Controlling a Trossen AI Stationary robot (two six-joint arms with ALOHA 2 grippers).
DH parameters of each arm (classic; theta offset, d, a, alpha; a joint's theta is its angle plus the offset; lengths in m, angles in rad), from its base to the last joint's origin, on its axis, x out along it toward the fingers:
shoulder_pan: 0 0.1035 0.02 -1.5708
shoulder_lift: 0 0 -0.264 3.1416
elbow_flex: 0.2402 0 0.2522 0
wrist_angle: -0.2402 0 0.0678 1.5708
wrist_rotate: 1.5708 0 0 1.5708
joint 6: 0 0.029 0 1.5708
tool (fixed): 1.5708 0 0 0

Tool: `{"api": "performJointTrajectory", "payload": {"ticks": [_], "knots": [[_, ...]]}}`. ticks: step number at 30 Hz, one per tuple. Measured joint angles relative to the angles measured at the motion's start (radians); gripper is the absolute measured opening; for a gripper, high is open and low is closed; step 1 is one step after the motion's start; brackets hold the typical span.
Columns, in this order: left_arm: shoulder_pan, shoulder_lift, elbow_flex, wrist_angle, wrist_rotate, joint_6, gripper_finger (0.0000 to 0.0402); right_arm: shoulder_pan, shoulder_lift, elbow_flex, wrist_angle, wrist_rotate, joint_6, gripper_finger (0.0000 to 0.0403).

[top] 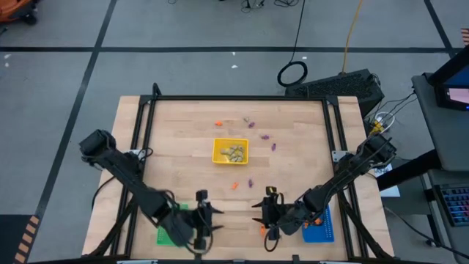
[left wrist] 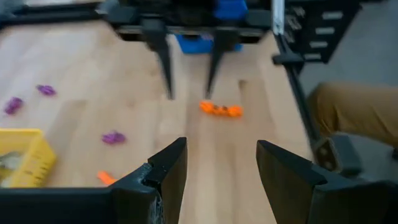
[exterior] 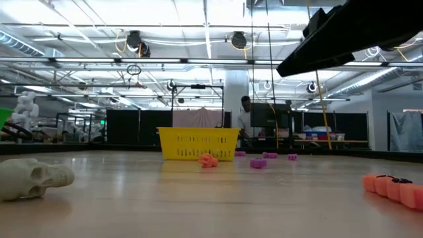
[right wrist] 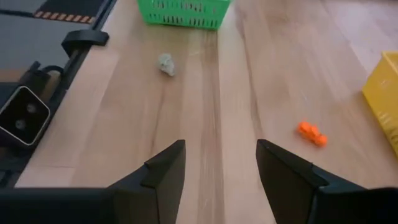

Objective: Sort Halloween decoration
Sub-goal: Put the white skull toy in the yellow basket

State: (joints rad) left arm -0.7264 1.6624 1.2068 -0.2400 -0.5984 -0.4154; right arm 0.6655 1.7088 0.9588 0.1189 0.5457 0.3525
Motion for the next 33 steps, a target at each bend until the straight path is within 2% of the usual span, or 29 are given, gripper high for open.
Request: {"api": "performJointTrajectory", "payload": {"ticks": [7, 13, 20, 27, 33], "knots": [[-0.048, 0.152, 0.196, -0.186, 0.074, -0.074, 0.0192, 0.012, 0.001, 0.000, -0.003, -0.024, 0.116, 0.0184], [-0.074, 0.181, 0.231, -0.243, 0.188, -0.153, 0.0192, 0.039, 0.013, 0.000, 0.009, -0.021, 0.144, 0.0184], [-0.075, 0.181, 0.227, -0.374, 0.160, -0.261, 0.0192, 0.050, 0.055, 0.000, 0.092, -0.022, 0.123, 0.0184], [-0.074, 0.181, 0.227, -0.381, 0.151, -0.272, 0.0192, 0.050, 0.057, 0.000, 0.126, -0.020, 0.113, 0.0184], [-0.082, 0.209, 0.225, -0.398, 0.118, -0.311, 0.0228, 0.050, 0.057, 0.000, 0.147, -0.019, 0.107, 0.0184]]}}
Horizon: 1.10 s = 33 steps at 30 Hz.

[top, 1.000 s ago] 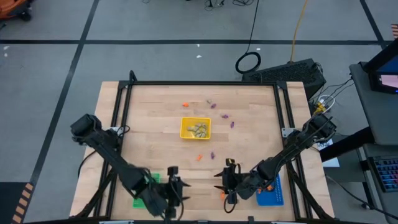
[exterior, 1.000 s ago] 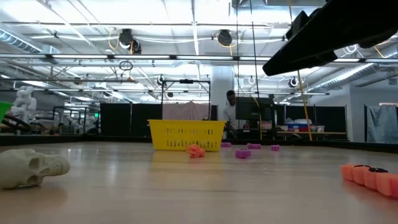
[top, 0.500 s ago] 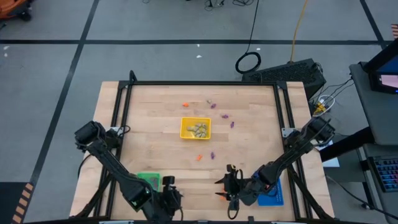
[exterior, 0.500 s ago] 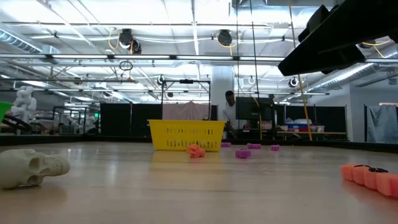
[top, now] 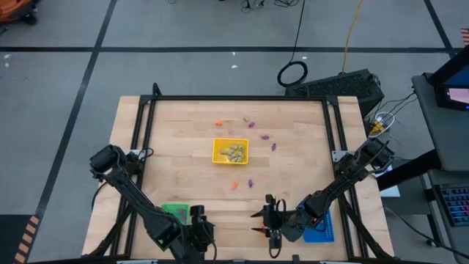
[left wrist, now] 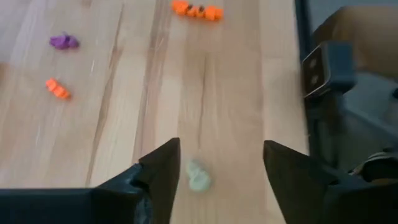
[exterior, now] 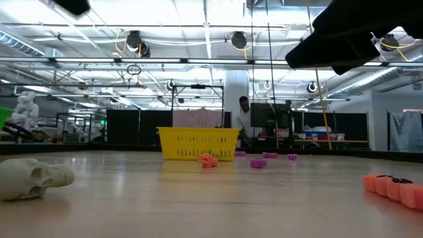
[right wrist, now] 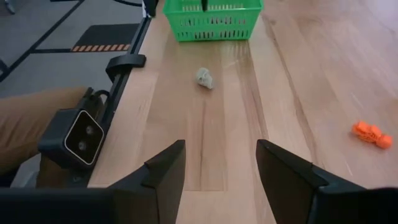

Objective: Sort Halloween decoration
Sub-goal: Put the white skull toy in the yellow basket

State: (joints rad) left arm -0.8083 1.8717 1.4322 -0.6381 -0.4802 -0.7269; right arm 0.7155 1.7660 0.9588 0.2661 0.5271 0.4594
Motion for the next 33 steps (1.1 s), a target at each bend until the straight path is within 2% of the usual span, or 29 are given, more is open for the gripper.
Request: {"api": "performJointTrajectory", "payload": {"ticks": [5, 8, 20, 26, 33], "knots": [[-0.006, 0.056, 0.000, -0.002, -0.001, -0.002, 0.0279, 0.000, 0.000, 0.000, -0.001, 0.000, 0.000, 0.0184], [-0.004, 0.082, -0.001, 0.012, 0.000, -0.013, 0.0294, 0.000, 0.000, 0.000, -0.001, 0.000, -0.002, 0.0184], [0.024, 0.186, -0.001, -0.001, 0.060, -0.047, 0.0297, 0.000, 0.000, 0.000, -0.001, 0.000, -0.003, 0.0184], [0.046, 0.193, 0.000, -0.009, 0.063, -0.053, 0.0297, 0.000, 0.000, 0.000, -0.002, 0.000, -0.003, 0.0184], [0.063, 0.193, 0.000, -0.036, 0.131, -0.064, 0.0297, 0.000, 0.000, 0.000, -0.002, 0.000, -0.003, 0.0184]]}}
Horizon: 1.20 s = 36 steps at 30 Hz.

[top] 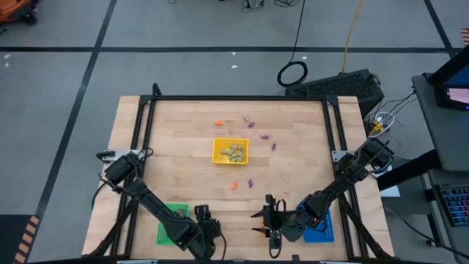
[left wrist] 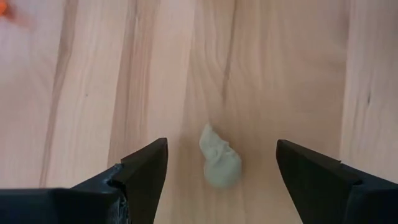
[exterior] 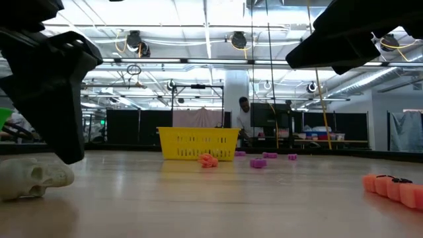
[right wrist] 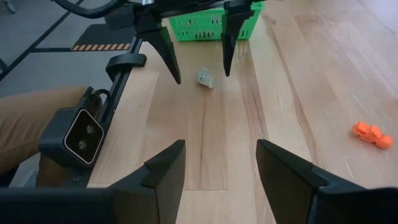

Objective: Sort Halloween decoration
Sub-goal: Put the white skull toy in the yellow basket

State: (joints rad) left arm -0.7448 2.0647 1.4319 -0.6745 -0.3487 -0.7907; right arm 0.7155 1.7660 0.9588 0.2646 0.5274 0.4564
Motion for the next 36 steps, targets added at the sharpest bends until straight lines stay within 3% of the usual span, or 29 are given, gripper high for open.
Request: {"api": "performJointTrajectory", "payload": {"ticks": [7, 19, 36], "knots": [[-0.002, 0.000, 0.000, -0.001, 0.005, 0.001, 0.0290, 0.000, 0.000, 0.000, 0.000, 0.000, 0.001, 0.0184], [-0.002, -0.002, -0.048, 0.023, 0.029, -0.041, 0.0237, 0.000, 0.000, 0.000, 0.000, 0.000, 0.002, 0.0184], [-0.002, -0.001, -0.050, 0.041, 0.025, -0.014, 0.0103, 0.000, 0.000, 0.000, 0.000, 0.000, 0.000, 0.0184]]}}
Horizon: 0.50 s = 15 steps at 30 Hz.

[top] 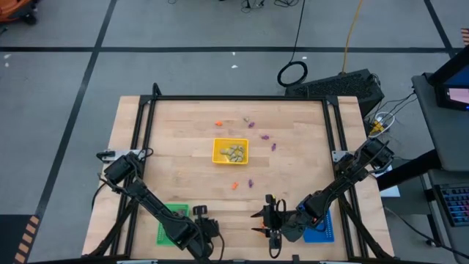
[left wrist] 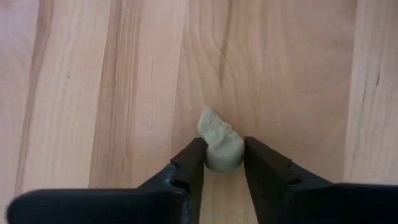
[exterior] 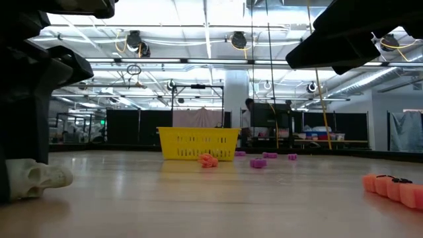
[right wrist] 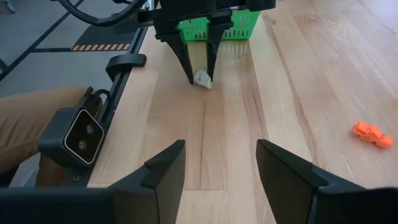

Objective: Sort Halloween decoration
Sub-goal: Put the white skull toy in the yellow basket

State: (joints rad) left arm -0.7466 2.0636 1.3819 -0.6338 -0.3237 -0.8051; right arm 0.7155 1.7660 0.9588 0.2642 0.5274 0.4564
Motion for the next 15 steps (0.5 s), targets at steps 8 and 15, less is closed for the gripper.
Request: {"api": "performJointTrajectory", "payload": {"ticks": [8, 15], "knots": [[0.001, 0.000, 0.000, -0.002, -0.010, 0.001, 0.0066, 0.000, 0.000, 0.000, 0.000, 0.000, 0.000, 0.0184], [-0.002, 0.000, 0.002, 0.016, -0.010, 0.013, 0.0063, 0.000, 0.000, 0.000, -0.003, 0.000, 0.000, 0.0184]]}}
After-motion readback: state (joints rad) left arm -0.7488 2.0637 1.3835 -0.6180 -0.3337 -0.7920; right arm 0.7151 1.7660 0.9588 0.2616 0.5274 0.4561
